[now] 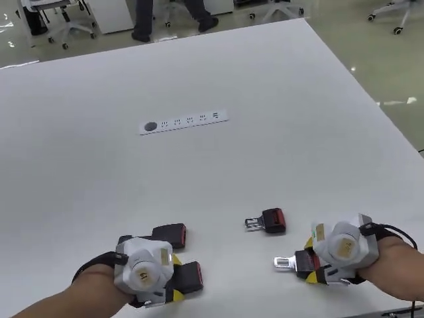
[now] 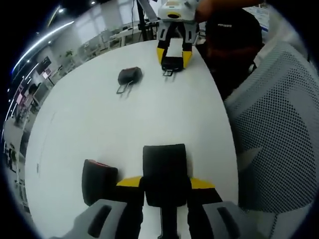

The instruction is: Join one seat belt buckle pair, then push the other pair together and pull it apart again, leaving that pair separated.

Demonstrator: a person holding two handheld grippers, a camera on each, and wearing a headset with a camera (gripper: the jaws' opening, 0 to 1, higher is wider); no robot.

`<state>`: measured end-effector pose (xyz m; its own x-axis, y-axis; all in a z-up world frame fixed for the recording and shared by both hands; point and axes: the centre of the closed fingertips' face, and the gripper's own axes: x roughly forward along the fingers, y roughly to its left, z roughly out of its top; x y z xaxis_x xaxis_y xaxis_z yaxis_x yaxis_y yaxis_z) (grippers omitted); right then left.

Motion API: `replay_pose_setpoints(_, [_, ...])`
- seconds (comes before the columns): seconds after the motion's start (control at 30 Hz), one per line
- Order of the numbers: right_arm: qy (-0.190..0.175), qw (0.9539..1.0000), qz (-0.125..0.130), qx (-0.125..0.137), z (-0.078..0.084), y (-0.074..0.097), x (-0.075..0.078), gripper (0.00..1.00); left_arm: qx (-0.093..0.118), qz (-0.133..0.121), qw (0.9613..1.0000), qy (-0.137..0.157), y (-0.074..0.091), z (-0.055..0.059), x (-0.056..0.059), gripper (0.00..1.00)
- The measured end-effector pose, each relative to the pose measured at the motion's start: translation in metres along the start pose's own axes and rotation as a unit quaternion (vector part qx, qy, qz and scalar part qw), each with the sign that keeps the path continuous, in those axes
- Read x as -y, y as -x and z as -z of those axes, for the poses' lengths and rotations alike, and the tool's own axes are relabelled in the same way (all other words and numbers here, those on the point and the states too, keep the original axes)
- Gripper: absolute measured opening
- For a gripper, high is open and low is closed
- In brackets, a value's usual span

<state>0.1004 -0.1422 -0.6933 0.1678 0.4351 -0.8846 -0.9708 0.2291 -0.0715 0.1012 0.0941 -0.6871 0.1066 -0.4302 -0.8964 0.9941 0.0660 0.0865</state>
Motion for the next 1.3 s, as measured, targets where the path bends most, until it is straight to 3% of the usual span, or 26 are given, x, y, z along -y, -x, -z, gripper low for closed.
replay_pose_setpoints(0.03, [-0.032, 0.9995, -0.001, -0.003, 0.002, -0.002, 0.001, 0.34, 0.005, 0.003, 1.0000, -0.007, 0.000, -0.002, 0.001, 0.34])
replay_pose_setpoints(0.23, [-0.029, 0.9995, -0.009, -0.001, 0.002, -0.002, 0.001, 0.34, 0.009, 0.005, 0.9999, 0.004, 0.003, 0.000, -0.001, 0.34])
replay_pose_setpoints(0.37, [-0.031, 0.9994, -0.016, 0.010, 0.001, 0.000, -0.001, 0.34, 0.006, 0.004, 0.9998, -0.017, 0.003, -0.002, 0.000, 0.34])
replay_pose_setpoints(0.73, [-0.019, 0.9995, -0.022, 0.015, -0.005, -0.001, -0.001, 0.34, 0.002, 0.009, 1.0000, -0.003, 0.001, 0.000, -0.001, 0.34])
replay_pose_setpoints(0.87, [-0.062, 0.9972, -0.022, 0.036, -0.019, -0.004, -0.003, 0.34, 0.001, 0.012, 0.9999, -0.001, 0.001, -0.001, 0.000, 0.34])
replay_pose_setpoints(1.13, [-0.054, 0.9962, -0.019, 0.066, -0.047, -0.019, -0.012, 0.34, 0.004, 0.016, 0.9999, 0.004, 0.001, -0.002, 0.000, 0.34])
replay_pose_setpoints(1.3, [-0.069, 0.9935, -0.019, 0.088, -0.066, -0.026, -0.018, 0.34, 0.002, 0.020, 0.9997, 0.014, 0.000, -0.002, 0.000, 0.34])
